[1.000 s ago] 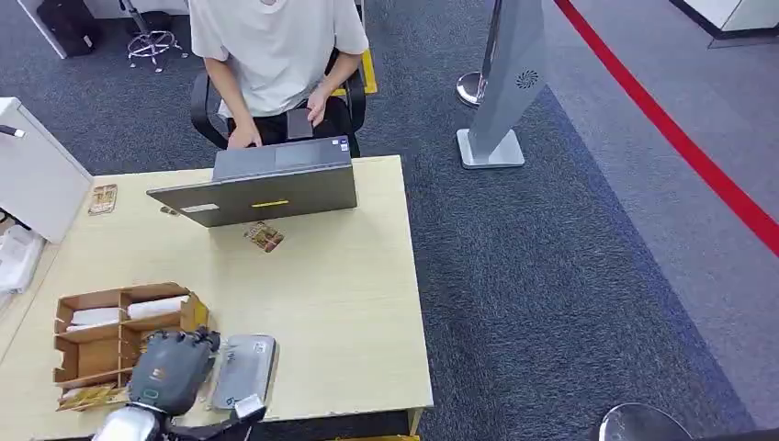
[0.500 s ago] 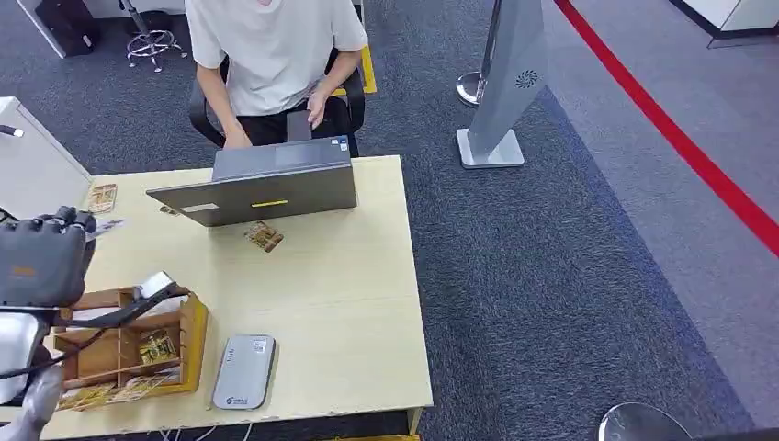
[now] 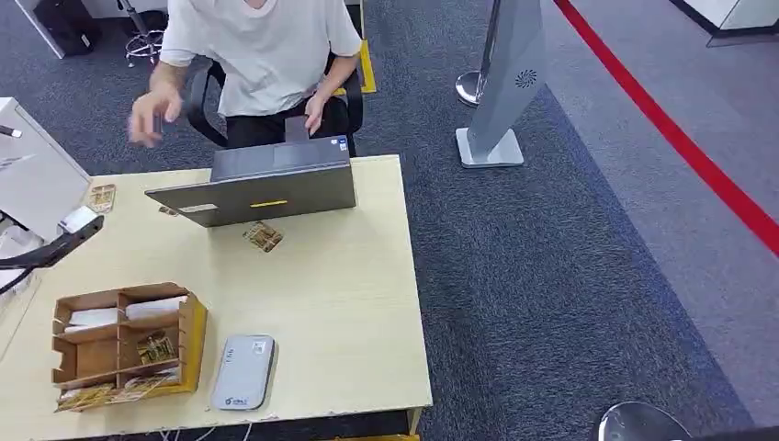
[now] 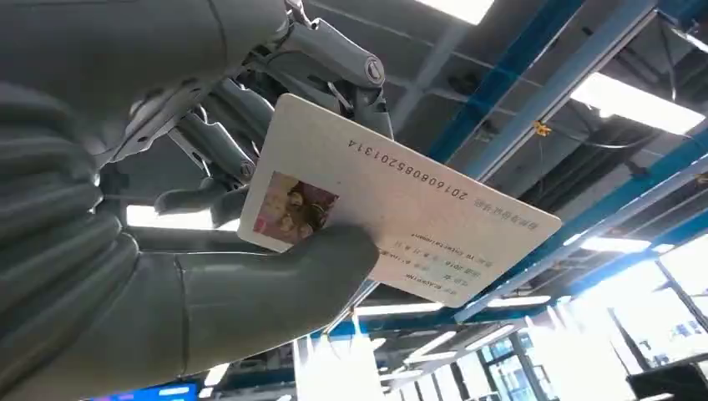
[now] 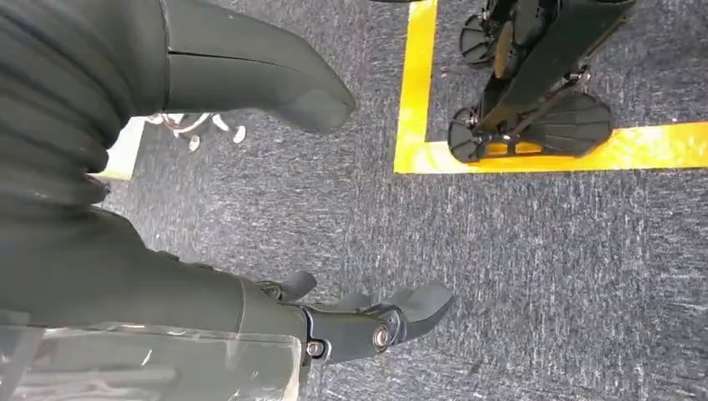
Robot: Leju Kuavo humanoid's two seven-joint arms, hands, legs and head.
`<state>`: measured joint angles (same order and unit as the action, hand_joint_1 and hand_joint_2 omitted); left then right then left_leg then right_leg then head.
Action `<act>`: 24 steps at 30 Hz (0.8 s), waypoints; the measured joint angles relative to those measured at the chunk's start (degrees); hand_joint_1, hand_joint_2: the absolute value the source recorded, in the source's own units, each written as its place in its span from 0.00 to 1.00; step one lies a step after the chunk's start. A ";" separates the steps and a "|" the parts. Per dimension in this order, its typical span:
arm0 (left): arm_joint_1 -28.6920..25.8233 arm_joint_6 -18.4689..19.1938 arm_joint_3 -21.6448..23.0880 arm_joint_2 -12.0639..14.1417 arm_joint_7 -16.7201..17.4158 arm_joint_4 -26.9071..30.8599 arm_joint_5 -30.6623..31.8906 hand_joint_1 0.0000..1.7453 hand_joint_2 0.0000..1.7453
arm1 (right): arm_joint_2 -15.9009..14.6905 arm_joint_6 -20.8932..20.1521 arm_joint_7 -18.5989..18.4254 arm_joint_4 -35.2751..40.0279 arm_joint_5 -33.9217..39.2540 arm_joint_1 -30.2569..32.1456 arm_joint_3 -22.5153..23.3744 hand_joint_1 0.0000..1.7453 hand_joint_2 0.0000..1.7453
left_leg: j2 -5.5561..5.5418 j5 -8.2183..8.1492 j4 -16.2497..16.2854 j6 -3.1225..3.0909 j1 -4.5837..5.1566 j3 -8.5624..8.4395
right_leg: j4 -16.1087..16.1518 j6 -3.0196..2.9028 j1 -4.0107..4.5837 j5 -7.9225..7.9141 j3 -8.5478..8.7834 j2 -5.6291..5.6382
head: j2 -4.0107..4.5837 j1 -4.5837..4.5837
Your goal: Pass the card to the sensor for recognition and then transmit it.
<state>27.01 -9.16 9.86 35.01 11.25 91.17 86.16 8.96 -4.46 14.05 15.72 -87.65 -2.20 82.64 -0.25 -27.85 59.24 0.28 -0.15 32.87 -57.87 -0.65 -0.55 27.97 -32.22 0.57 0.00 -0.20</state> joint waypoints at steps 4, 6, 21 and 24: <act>3.21 0.13 3.82 1.97 0.94 -1.65 0.02 1.00 1.00 | -0.16 0.24 0.17 -0.73 0.00 -0.56 -0.13 0.00 1.00 | 0.00 0.01 0.01 0.01 -0.01 0.06 | 0.00 0.02 0.02 -0.02 -0.03 0.02 | 0.02 -0.02; 4.40 0.59 5.31 2.63 1.07 -1.93 0.02 1.00 1.00 | -0.18 0.31 0.20 -1.05 0.02 -0.85 -0.15 0.00 1.00 | 0.01 0.01 0.01 0.01 0.02 0.05 | 0.00 0.02 0.01 -0.02 -0.03 0.06 | 0.02 0.00; 7.15 1.42 8.34 2.01 -2.48 -1.47 0.02 1.00 1.00 | -0.22 0.59 1.16 -2.06 0.18 -1.40 -0.42 0.00 1.00 | 0.01 0.02 0.01 0.01 0.00 0.06 | 0.00 0.02 0.01 -0.03 -0.04 0.05 | 0.02 -0.02; 7.14 1.27 8.37 1.67 -3.41 -1.06 0.02 0.00 1.00 | -0.22 0.59 1.33 -2.08 0.17 -1.42 -0.46 0.00 1.00 | 0.01 0.02 0.01 0.01 0.00 0.06 | 0.00 0.02 0.01 -0.03 -0.05 0.05 | 0.00 -0.04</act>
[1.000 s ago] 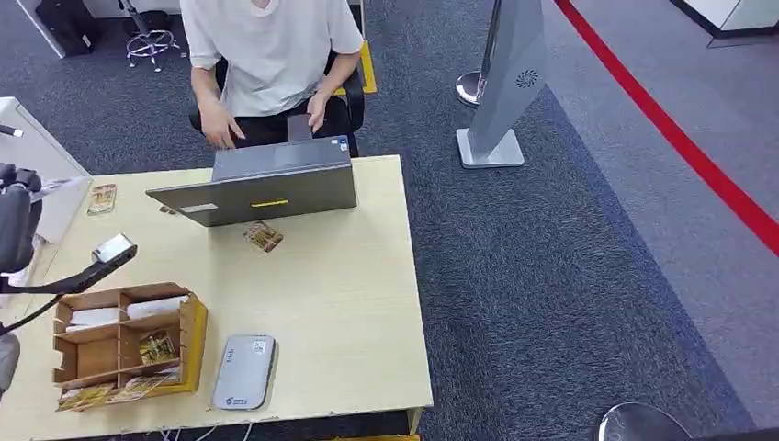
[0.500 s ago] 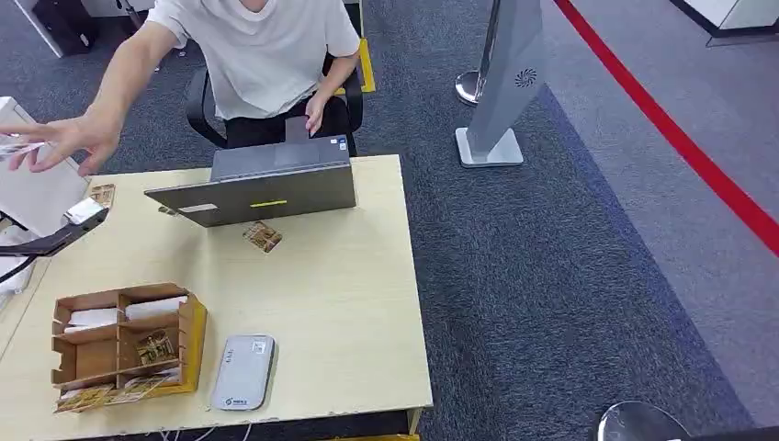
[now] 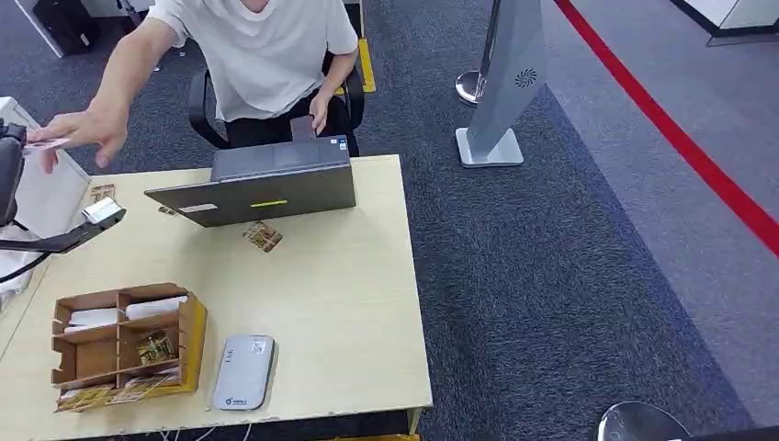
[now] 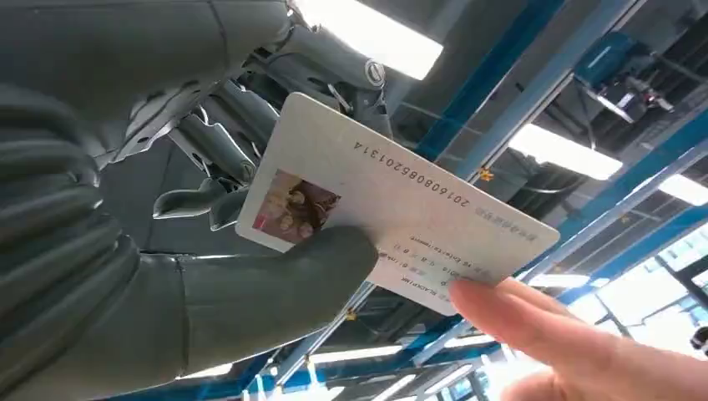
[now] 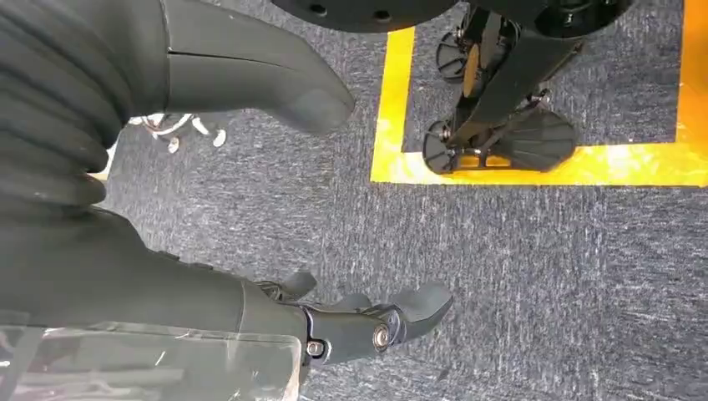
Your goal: Pass the card to the sensor for recognition and then transmit it.
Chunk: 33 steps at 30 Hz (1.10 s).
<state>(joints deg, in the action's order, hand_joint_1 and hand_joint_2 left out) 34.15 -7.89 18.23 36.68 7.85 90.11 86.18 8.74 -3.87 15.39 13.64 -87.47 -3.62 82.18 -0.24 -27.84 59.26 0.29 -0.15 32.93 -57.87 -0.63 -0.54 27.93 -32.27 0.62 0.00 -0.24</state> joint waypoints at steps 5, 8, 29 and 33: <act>-0.10 1.75 0.00 -1.76 -3.02 1.40 0.00 0.00 1.00 | -0.02 -0.02 0.39 -0.15 0.02 -0.06 -0.07 0.00 1.00 | -0.03 0.00 0.00 0.00 0.01 0.02 | 0.00 0.00 0.00 0.00 0.01 -0.03 | 0.02 0.02; -0.53 2.34 0.00 -3.74 -4.00 2.36 -0.04 0.00 1.00 | -0.02 -0.09 0.42 -0.22 0.04 -0.07 -0.13 0.00 1.00 | -0.03 0.00 0.00 0.00 0.01 0.02 | 0.01 0.00 0.00 0.00 0.01 -0.02 | 0.02 0.04; -9.48 3.98 9.57 -13.18 -5.64 15.30 -0.02 0.00 1.00 | -0.04 -0.55 -1.81 -0.17 1.09 0.81 -0.13 0.00 1.00 | -0.01 -0.02 0.00 -0.02 0.04 0.01 | 0.02 0.01 -0.05 0.00 -0.01 -0.01 | 0.02 0.02; -9.60 3.98 9.88 -13.38 -5.59 15.52 -0.02 0.00 1.00 | -0.04 -0.55 -1.81 -0.11 1.09 0.91 -0.13 0.00 1.00 | -0.01 -0.02 0.00 -0.02 0.04 0.02 | 0.01 0.01 -0.05 0.00 0.00 -0.01 | 0.02 0.02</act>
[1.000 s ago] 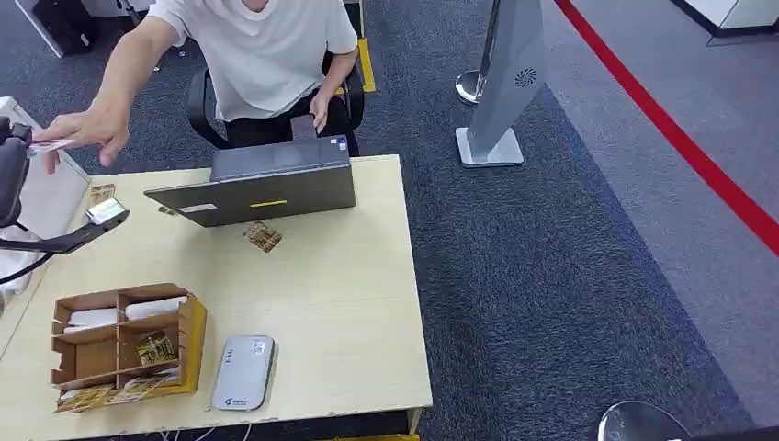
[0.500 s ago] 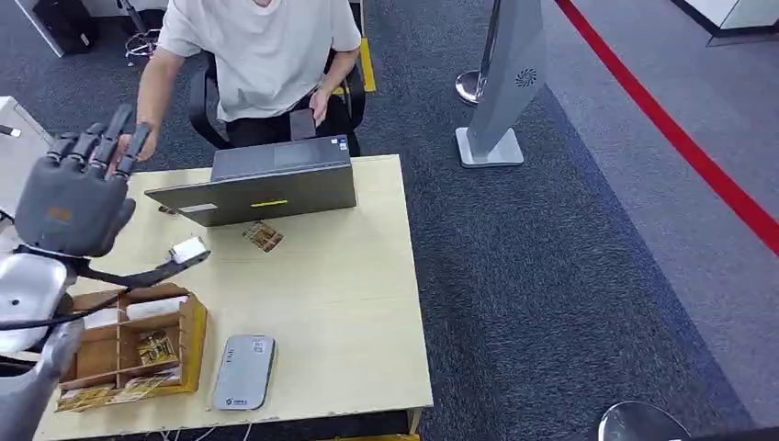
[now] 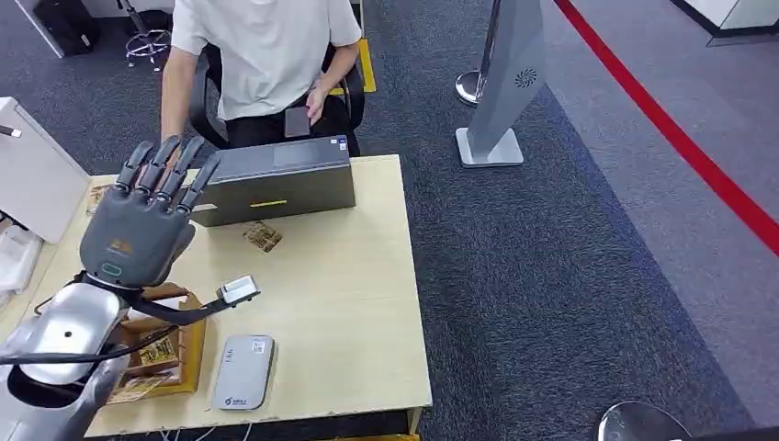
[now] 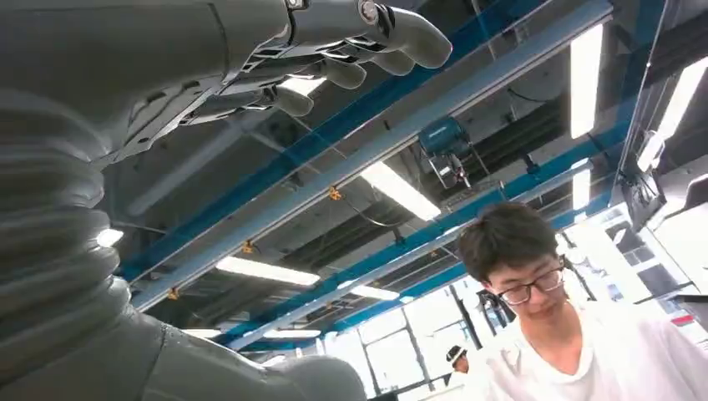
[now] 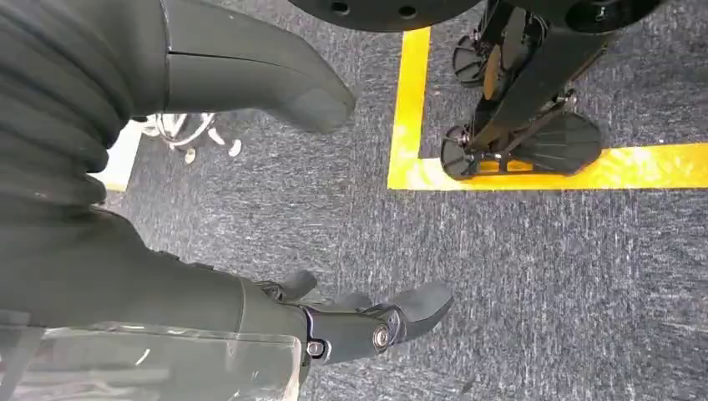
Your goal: Pass the card to the sensor for recognition and then transmit it.
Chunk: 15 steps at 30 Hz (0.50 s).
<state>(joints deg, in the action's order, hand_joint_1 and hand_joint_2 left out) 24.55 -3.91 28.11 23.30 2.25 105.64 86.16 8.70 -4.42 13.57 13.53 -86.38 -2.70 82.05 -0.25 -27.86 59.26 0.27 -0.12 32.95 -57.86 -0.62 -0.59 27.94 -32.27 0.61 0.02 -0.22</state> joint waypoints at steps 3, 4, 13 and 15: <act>-0.05 0.00 0.13 -0.02 0.00 0.11 0.00 0.00 1.00 | 0.00 0.00 0.00 0.07 0.00 0.06 0.00 0.00 1.00 | 0.00 0.00 0.00 0.00 0.00 0.00 | 0.00 0.00 0.00 0.00 0.00 0.00 | -0.02 0.00; -0.08 0.00 0.15 -0.02 0.00 0.11 0.00 0.00 1.00 | 0.00 0.00 0.00 0.07 0.00 0.06 0.00 0.00 1.00 | 0.00 0.00 0.00 0.00 0.01 0.01 | 0.00 0.00 0.00 0.00 0.00 0.00 | 0.00 0.00; -5.73 -0.89 2.07 1.23 -1.97 4.67 -0.85 0.00 1.00 | 0.09 -0.74 0.04 0.35 2.10 0.25 0.26 0.00 1.00 | 0.08 -0.03 -0.01 0.00 0.01 0.01 | 0.01 0.00 -0.01 0.01 -0.02 0.12 | 0.00 0.00; -8.61 -1.73 2.91 2.54 -1.86 6.78 -1.68 0.00 1.00 | 0.24 -1.01 -0.02 0.66 2.67 0.46 0.53 0.00 1.00 | 0.08 -0.05 -0.01 0.01 0.01 0.03 | 0.01 0.01 -0.01 0.03 -0.04 0.10 | 0.00 -0.02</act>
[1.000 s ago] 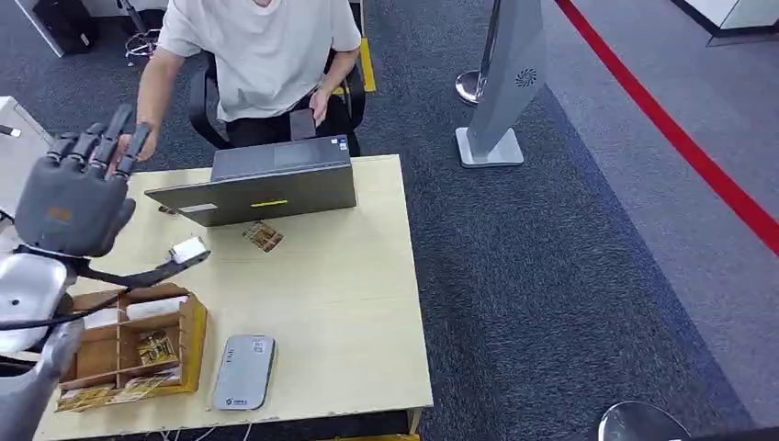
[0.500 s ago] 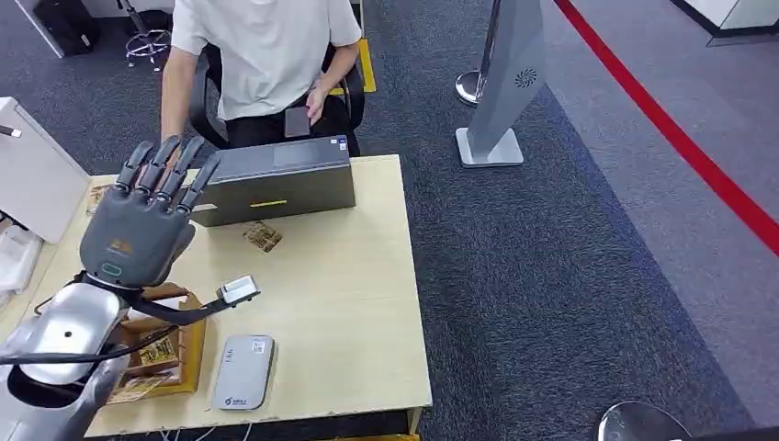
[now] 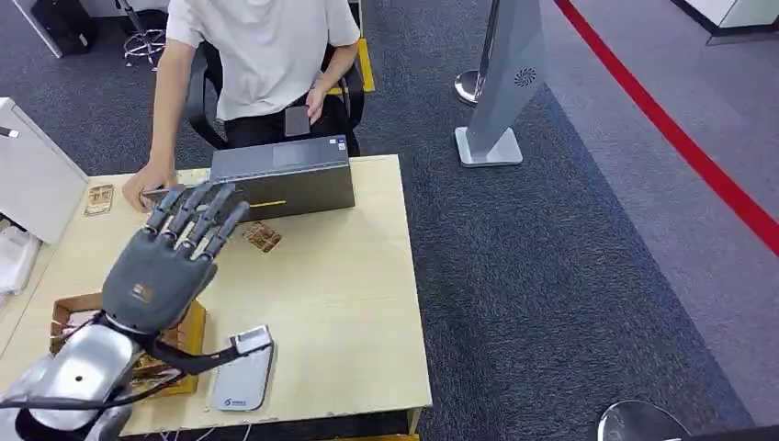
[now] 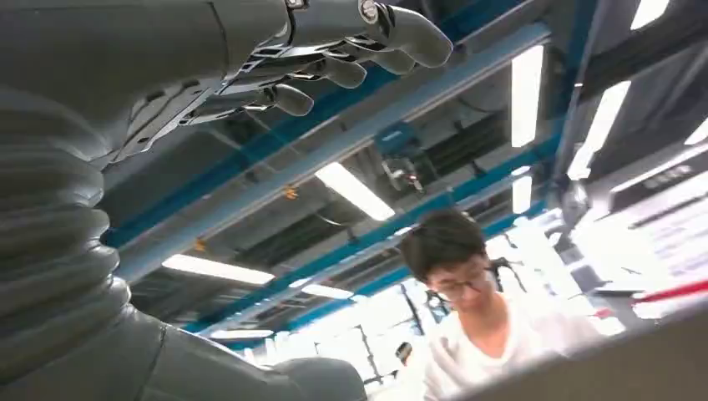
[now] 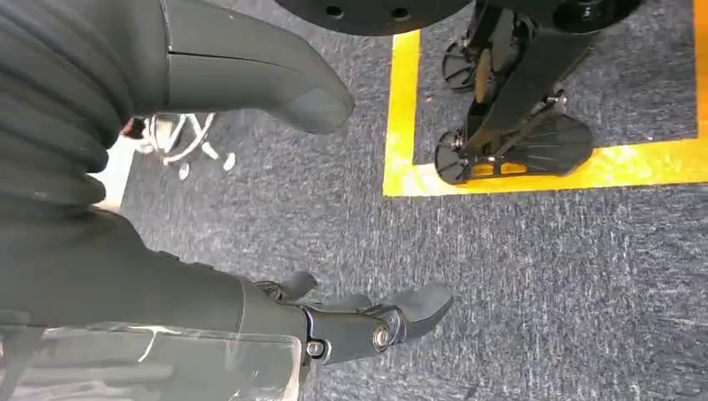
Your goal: Pass the card to the sensor for recognition and then transmit it.
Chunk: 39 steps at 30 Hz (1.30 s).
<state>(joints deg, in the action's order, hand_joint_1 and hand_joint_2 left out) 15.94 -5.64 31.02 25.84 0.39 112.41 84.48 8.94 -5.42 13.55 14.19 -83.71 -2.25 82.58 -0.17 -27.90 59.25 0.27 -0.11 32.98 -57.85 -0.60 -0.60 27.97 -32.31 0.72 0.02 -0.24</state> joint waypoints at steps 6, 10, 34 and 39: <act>-10.11 -0.87 0.79 3.82 2.03 4.06 -3.67 0.00 1.00 | 0.57 -1.18 0.00 1.75 1.42 0.28 0.94 0.00 1.00 | 0.03 -0.09 -0.08 0.03 0.01 -0.01 | -0.01 0.03 0.00 0.06 0.06 0.04 | 0.00 0.02; -22.06 -7.41 -0.22 4.59 2.97 3.60 -2.16 0.00 1.00 | 1.31 -2.34 0.00 4.13 1.38 0.99 1.86 0.00 1.00 | 0.11 -0.18 -0.06 0.06 -0.01 -0.05 | 0.02 0.11 0.00 0.14 0.00 0.15 | 0.00 0.04; -31.81 -7.38 -4.96 4.41 8.92 2.97 -0.94 0.00 1.00 | 3.48 -4.24 -0.52 9.53 0.20 0.97 1.92 0.00 1.00 | -0.02 -0.17 -0.06 0.03 -0.01 -0.06 | 0.01 0.11 0.00 0.13 0.08 -0.04 | 0.00 0.04; -32.41 -7.82 -7.06 3.47 12.00 1.48 0.22 0.00 1.00 | 3.83 -4.79 -0.61 10.45 -0.83 0.95 1.92 0.00 1.00 | -0.02 -0.17 -0.06 0.03 0.00 -0.06 | 0.01 0.11 0.00 0.13 0.09 -0.05 | -0.02 0.02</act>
<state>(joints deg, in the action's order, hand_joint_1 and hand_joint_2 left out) -16.46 -13.46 23.95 29.31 12.40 113.89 84.70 12.76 -10.21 12.94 24.63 -84.55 -1.30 84.50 -0.19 -28.07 59.19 0.30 -0.11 32.92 -57.83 -0.50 -0.60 28.10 -32.22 0.67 0.00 -0.22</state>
